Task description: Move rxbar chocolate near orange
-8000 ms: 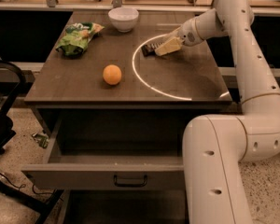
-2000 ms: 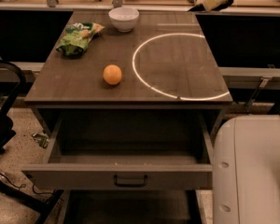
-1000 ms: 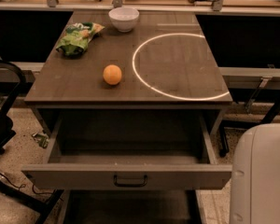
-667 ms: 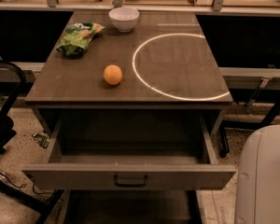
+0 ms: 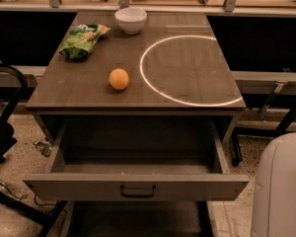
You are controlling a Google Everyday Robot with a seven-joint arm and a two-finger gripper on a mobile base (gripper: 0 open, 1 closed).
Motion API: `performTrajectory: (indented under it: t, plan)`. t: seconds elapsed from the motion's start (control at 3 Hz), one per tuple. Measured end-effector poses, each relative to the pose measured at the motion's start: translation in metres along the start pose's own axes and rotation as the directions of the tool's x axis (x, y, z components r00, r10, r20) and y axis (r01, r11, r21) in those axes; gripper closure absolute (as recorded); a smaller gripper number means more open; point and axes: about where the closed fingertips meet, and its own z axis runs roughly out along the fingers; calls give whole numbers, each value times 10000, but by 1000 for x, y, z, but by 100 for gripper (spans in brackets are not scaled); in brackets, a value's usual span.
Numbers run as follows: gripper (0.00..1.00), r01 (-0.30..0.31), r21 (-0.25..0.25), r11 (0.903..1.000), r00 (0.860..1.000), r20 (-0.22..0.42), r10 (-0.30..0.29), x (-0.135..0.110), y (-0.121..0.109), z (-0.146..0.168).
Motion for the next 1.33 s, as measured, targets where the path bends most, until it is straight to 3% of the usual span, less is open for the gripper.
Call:
performTrajectory:
  t: [0.33, 0.67, 1.0, 1.33]
  plan:
    - [100, -340, -216, 9992, 9967, -742, 323, 34, 24, 22]
    - [100, -89, 254, 9996, 9871, -1596, 129, 71, 65, 25]
    - [100, 112, 396, 9992, 9817, -1904, -34, 85, 86, 21]
    - [100, -22, -159, 9999, 9862, -1654, -5, 86, 117, 33]
